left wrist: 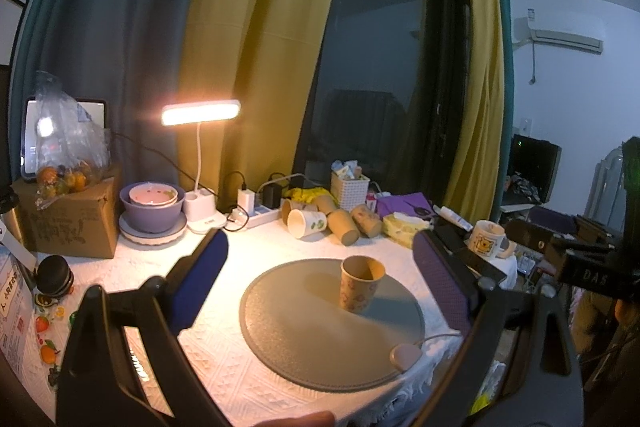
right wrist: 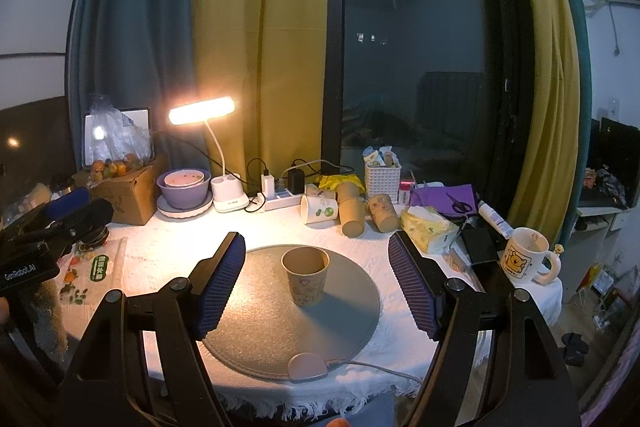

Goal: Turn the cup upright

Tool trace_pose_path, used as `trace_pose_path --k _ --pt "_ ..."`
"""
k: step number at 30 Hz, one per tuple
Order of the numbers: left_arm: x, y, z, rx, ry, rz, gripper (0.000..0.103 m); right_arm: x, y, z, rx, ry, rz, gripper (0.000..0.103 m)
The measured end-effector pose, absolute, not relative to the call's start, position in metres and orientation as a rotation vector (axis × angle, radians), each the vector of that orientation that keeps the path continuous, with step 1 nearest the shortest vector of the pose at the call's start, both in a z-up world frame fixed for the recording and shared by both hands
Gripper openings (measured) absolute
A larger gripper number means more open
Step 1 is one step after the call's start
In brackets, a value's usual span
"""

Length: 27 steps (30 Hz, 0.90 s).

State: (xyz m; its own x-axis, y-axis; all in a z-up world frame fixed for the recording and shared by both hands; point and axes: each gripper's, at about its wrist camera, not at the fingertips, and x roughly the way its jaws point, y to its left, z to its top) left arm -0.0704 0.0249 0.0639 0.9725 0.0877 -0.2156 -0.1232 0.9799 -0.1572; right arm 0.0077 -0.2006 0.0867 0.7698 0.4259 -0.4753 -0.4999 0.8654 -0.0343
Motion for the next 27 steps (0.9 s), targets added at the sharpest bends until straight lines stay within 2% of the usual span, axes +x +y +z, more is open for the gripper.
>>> trace_pose_path --k 27 --pt "-0.0709 0.0176 0.0643 -0.161 0.219 0.078 0.094 0.0086 -0.2028 0.0854 -0.164 0.481 0.501 0.077"
